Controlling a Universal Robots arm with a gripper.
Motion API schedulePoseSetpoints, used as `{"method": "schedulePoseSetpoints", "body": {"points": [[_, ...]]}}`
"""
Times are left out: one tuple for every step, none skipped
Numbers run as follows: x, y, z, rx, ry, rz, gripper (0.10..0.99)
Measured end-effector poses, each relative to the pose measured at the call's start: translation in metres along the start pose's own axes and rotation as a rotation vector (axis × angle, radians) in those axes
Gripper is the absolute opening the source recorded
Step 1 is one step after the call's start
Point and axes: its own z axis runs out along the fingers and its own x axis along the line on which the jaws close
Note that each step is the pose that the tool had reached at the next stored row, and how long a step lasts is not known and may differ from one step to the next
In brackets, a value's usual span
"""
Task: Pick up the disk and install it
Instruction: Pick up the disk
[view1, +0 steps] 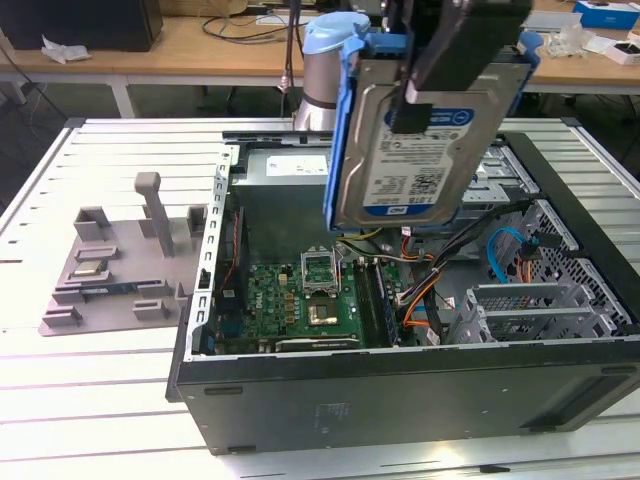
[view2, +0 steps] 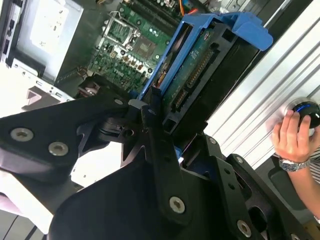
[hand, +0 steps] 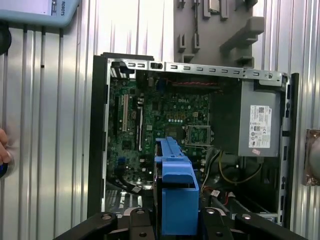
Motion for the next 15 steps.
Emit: {"method": "schedulePoseSetpoints", "body": {"points": [[0.0001, -0.0028, 0.0000, 0.000, 0.0001, 0.000, 0.369], [0.0002, -0.0060, -0.0001, 0.000, 0.0001, 0.000, 0.369], [0.0003, -0.0088, -0.0001, 0.000, 0.0002, 0.000, 0.369], [0.0005, -0.0130, -0.0001, 0.000, 0.0001, 0.000, 0.369], [0.0006, -0.0155, -0.0001, 0.000, 0.0001, 0.000, 0.369], [0.0007, -0.0181, -0.0001, 0.000, 0.0001, 0.000, 0.369], [0.0008, -0.0225, -0.0001, 0.000, 0.0000, 0.000, 0.369], [0.0009, -0.0248, -0.0001, 0.000, 0.0001, 0.000, 0.369], [0.0010, -0.0273, -0.0002, 0.000, 0.0001, 0.000, 0.369], [0.0012, -0.0306, -0.0002, 0.000, 0.0000, 0.000, 0.369], [0.0013, -0.0331, -0.0002, 0.000, 0.0001, 0.000, 0.369], [0.0014, -0.0368, -0.0002, 0.000, 0.0001, 0.000, 0.369], [0.0015, -0.0393, -0.0002, 0.000, 0.0001, 0.000, 0.369], [0.0017, -0.0420, -0.0002, 0.000, 0.0000, 0.000, 0.369], [0.0018, -0.0463, -0.0003, 0.000, 0.0002, 0.000, 0.369]]}}
